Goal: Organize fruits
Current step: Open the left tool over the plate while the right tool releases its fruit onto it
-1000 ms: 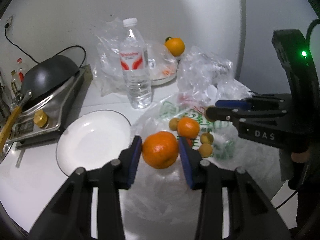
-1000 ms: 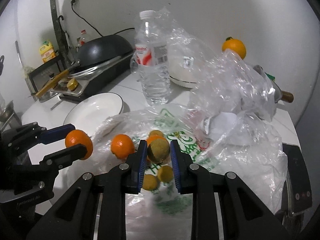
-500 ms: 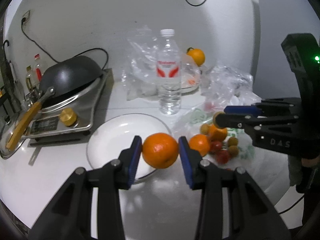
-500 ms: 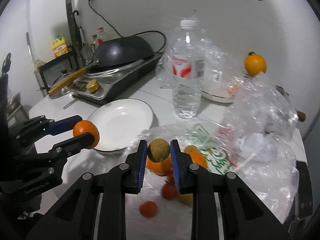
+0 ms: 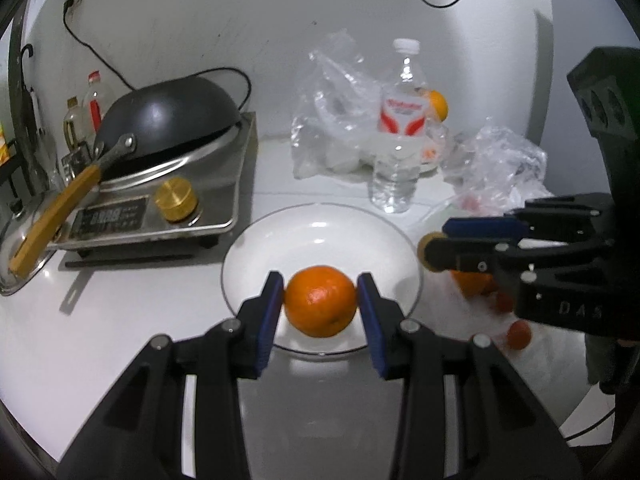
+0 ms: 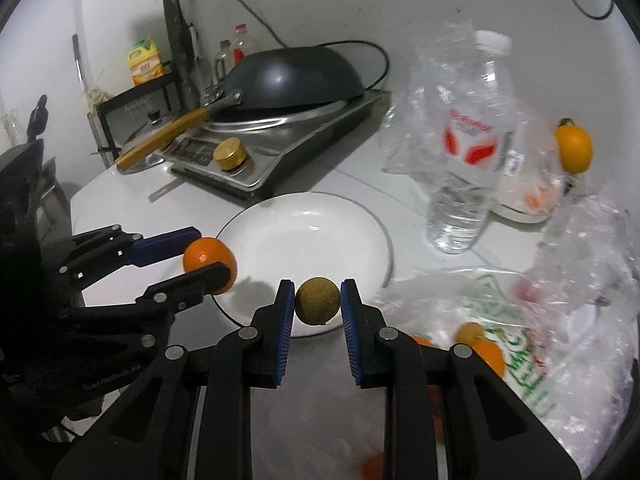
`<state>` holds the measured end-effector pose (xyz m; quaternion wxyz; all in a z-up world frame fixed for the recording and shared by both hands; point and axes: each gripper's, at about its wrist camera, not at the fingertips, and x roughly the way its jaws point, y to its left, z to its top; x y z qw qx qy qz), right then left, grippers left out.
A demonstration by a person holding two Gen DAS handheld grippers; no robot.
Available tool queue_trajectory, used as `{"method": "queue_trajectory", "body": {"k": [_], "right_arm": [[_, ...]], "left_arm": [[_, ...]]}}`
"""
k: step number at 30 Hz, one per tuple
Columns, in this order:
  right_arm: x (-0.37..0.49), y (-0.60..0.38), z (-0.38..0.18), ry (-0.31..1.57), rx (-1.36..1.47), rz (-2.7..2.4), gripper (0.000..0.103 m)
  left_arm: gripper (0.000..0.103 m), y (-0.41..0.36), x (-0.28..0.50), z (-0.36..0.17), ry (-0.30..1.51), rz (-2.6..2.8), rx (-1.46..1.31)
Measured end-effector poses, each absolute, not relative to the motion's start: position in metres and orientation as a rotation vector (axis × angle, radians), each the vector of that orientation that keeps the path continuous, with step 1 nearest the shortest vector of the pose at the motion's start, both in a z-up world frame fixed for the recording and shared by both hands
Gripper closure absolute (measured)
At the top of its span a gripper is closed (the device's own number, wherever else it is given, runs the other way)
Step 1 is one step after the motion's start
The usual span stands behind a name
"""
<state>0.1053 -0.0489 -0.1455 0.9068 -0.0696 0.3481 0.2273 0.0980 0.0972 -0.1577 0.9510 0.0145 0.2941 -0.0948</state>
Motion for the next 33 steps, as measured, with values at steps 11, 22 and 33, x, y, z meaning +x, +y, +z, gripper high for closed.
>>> {"method": "queue_trajectory", "body": {"k": [11, 22, 33], "right_arm": [[0.127, -0.012, -0.173, 0.803, -0.185, 0.517, 0.078], [0.133, 0.000, -0.184, 0.856, -0.202, 0.521, 0.078], [0.133, 0.012, -0.186, 0.876, -0.204, 0.527, 0.077]], "left_arm": [[0.064, 0.120, 0.123, -0.182, 0.682, -0.203, -0.028], [0.063, 0.134, 0.126, -0.183, 0.691, -0.232, -0.081], [0.062, 0.156, 0.109, -0.184, 0.689, -0.174, -0.116]]}}
